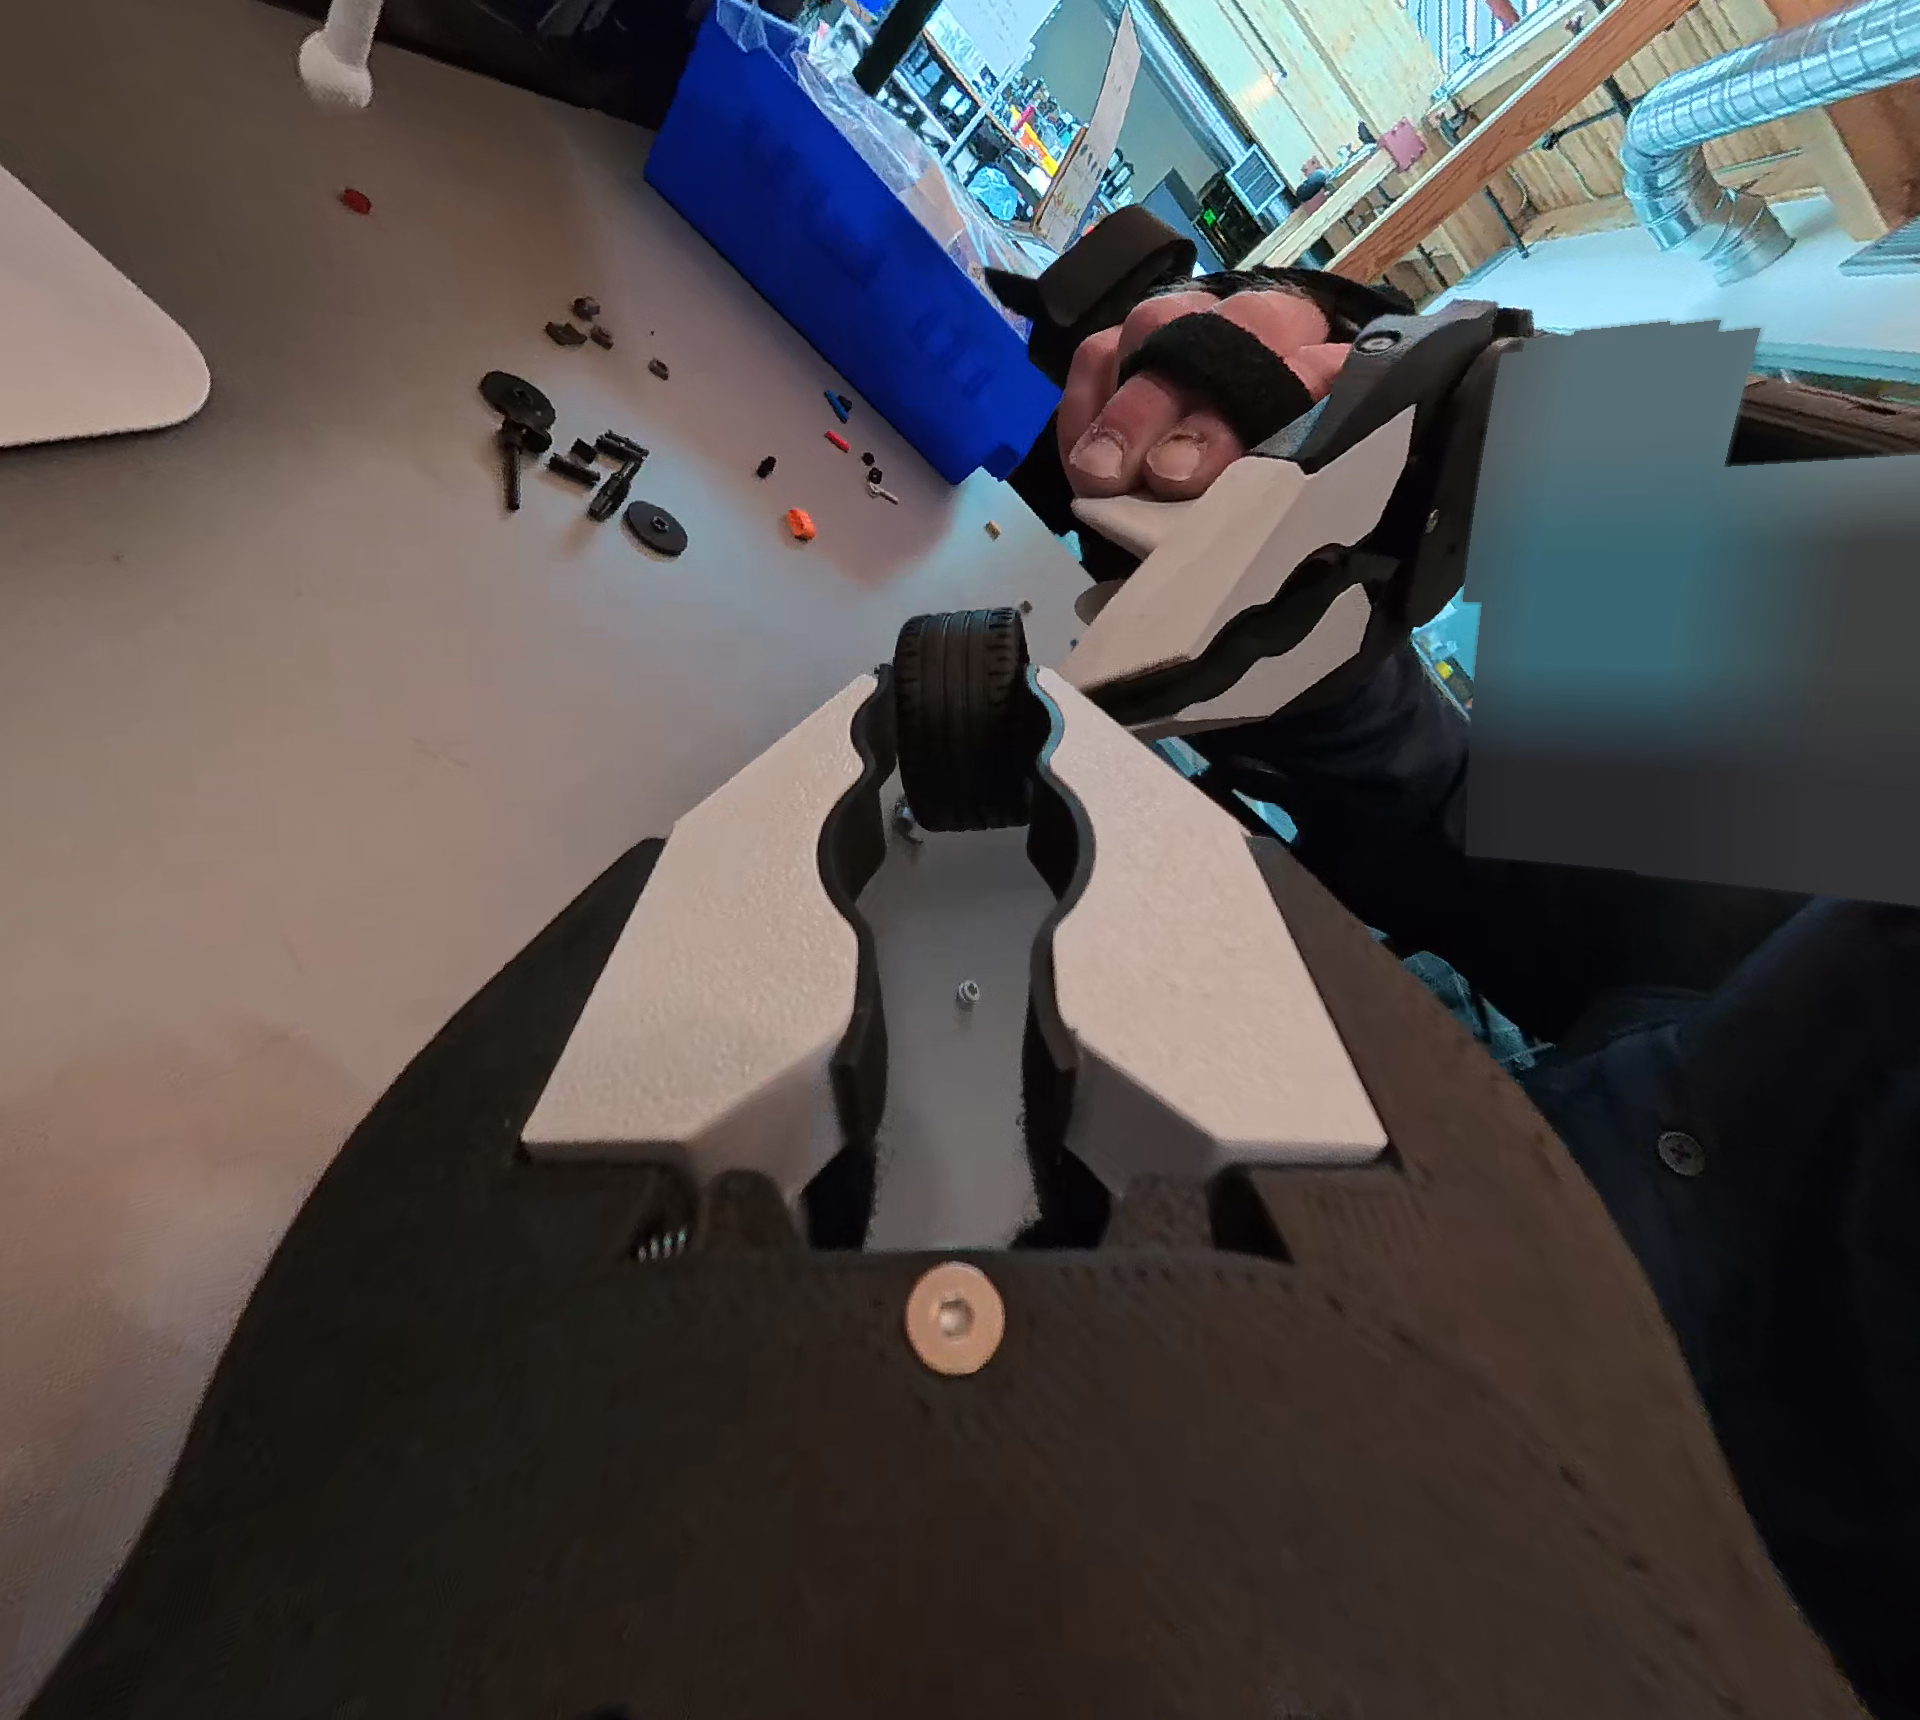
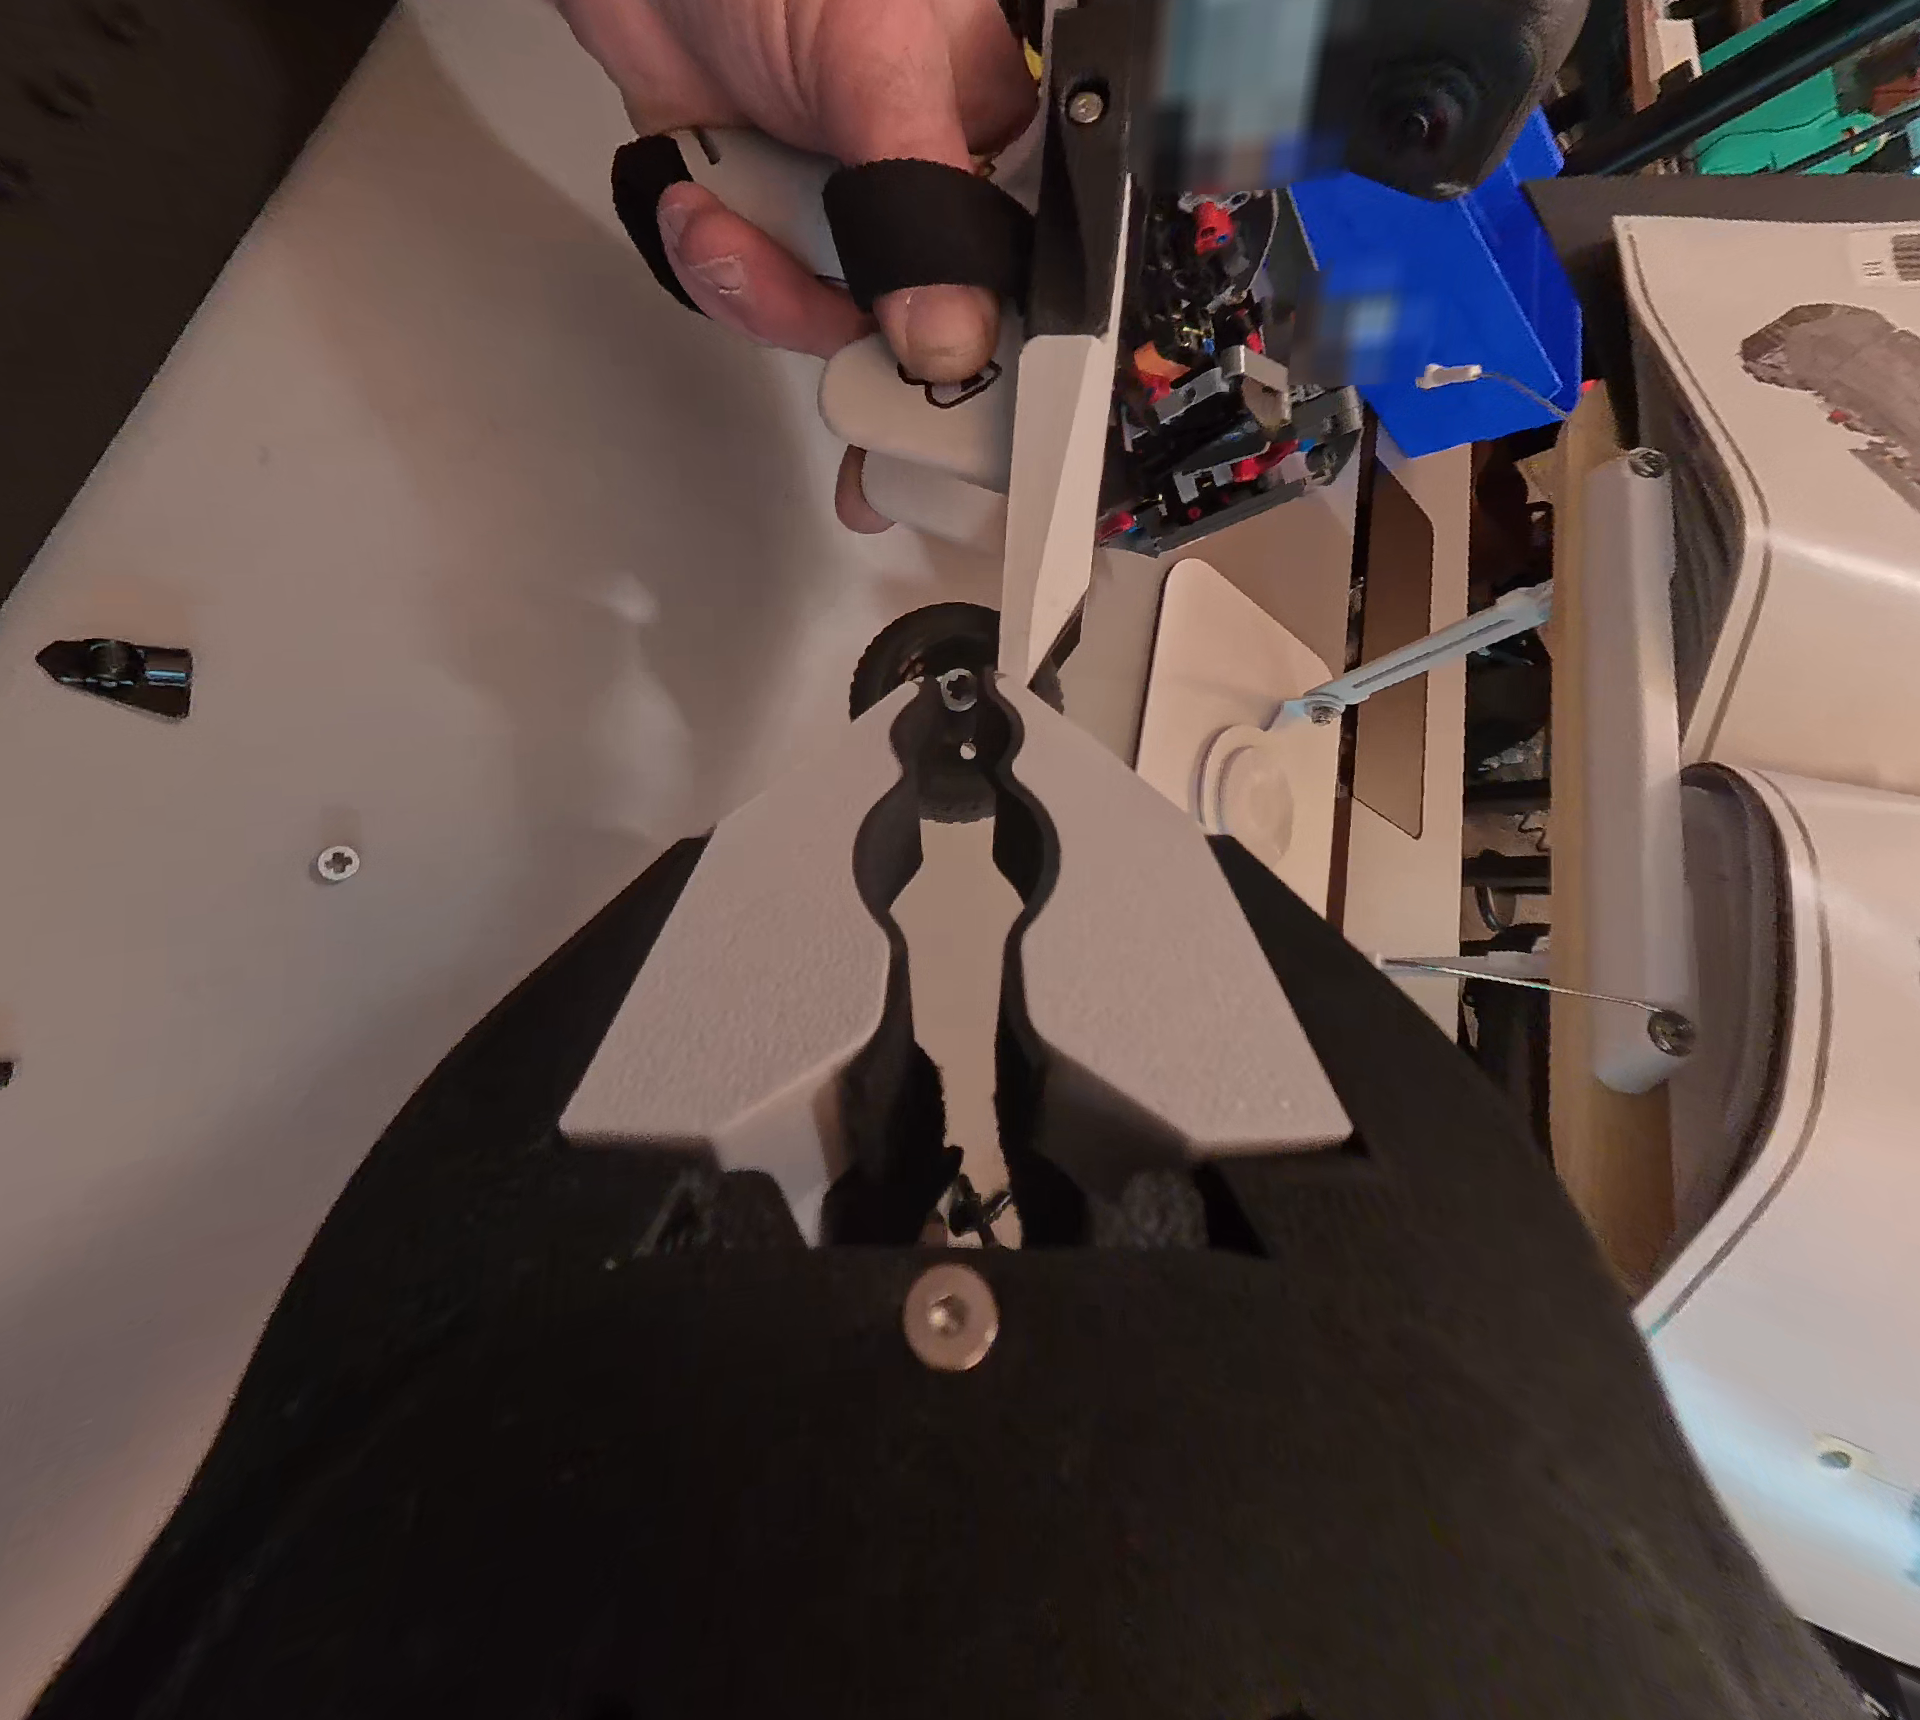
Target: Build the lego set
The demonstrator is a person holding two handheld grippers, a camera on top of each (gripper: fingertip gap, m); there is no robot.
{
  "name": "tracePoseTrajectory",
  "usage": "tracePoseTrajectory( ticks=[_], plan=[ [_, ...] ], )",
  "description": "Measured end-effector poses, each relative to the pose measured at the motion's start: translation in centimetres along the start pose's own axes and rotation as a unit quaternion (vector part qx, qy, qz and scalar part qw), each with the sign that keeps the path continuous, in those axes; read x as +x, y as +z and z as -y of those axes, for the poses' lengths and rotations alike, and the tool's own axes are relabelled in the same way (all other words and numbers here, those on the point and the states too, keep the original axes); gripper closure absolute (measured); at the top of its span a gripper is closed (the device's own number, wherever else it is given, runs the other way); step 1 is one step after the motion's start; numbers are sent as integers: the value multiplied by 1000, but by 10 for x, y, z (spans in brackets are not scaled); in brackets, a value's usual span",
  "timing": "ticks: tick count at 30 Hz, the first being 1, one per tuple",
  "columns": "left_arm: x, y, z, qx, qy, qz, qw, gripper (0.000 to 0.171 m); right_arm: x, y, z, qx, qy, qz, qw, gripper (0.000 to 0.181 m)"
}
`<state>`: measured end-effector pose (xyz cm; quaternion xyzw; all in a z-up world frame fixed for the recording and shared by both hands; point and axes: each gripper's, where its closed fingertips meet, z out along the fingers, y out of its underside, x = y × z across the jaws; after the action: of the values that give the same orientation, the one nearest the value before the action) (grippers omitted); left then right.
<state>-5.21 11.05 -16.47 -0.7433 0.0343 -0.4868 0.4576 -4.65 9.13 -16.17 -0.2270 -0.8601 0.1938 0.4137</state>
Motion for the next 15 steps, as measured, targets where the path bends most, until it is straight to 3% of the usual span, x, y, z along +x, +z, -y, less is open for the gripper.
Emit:
tracePoseTrajectory(
  ticks=[15],
  plan=[
    [-9, 4, -9, -19, -27, -6, 999, 152, -7, 5, -8, -7, -28, 10, 1000, 177]
  ],
)
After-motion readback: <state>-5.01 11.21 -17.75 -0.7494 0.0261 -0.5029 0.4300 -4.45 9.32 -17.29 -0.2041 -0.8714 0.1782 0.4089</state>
